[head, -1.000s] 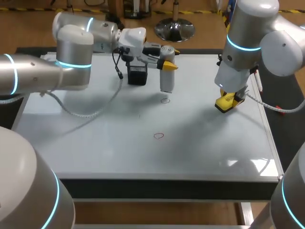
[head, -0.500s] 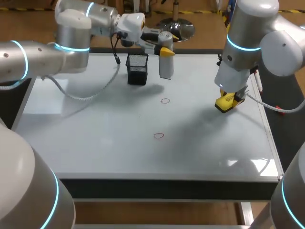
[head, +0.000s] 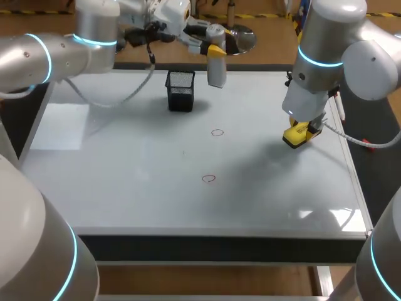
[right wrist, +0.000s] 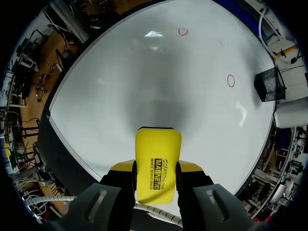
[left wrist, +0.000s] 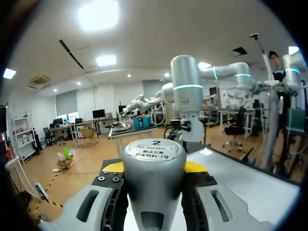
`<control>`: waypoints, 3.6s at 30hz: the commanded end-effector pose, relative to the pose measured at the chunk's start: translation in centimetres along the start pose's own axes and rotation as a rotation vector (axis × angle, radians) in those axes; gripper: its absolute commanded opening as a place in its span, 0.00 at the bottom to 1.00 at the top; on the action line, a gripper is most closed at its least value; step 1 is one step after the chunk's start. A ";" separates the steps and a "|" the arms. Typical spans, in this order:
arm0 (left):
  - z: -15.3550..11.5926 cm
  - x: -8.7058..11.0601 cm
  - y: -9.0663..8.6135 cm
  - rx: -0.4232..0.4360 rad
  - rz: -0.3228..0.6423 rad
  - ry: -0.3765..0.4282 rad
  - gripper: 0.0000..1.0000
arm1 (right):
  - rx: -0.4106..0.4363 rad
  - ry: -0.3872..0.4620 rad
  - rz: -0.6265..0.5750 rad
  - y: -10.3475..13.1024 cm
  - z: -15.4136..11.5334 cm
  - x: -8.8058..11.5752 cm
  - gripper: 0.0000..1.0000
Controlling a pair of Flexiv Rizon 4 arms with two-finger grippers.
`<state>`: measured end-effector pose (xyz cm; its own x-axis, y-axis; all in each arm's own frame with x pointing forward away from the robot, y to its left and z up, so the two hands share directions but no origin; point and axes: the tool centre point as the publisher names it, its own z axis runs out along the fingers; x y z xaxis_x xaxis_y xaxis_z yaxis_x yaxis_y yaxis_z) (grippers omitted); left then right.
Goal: Pick up the inspection probe, press it on each red-marked spot on the whiteboard one by one, put down the probe, pick up the eraser, and wipe off all the red marks.
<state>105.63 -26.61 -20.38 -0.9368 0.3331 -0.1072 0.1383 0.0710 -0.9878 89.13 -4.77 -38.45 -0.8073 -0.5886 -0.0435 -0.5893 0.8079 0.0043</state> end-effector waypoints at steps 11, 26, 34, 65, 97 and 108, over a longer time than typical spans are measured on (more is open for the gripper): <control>0.2 -2.4 0.6 0.004 -0.037 0.344 0.00 | 0.003 0.002 -0.001 0.0 0.0 0.0 0.00; 0.3 -3.2 1.7 0.027 -0.060 0.386 0.00 | 0.003 0.002 -0.001 0.0 0.0 0.0 0.00; 0.3 -3.5 1.7 0.030 -0.057 0.379 0.00 | 0.003 0.002 -0.001 0.0 0.0 0.0 0.00; 0.3 -3.5 1.7 0.030 -0.057 0.379 0.00 | 0.046 0.057 -0.488 12.2 0.9 -10.6 0.00; 0.3 -3.5 1.7 0.030 -0.057 0.379 0.00 | 0.015 0.045 -0.778 18.1 4.1 -18.8 0.00; 0.3 -3.5 1.7 0.030 -0.057 0.379 0.00 | 0.007 0.061 -0.746 17.0 5.1 -17.5 0.00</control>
<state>108.28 -27.88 -21.54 -0.9176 0.3953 -0.0414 0.0792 0.0799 -0.9936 93.39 20.06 -42.39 -0.1934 -0.9809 0.0202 -0.9811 0.1933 -0.0086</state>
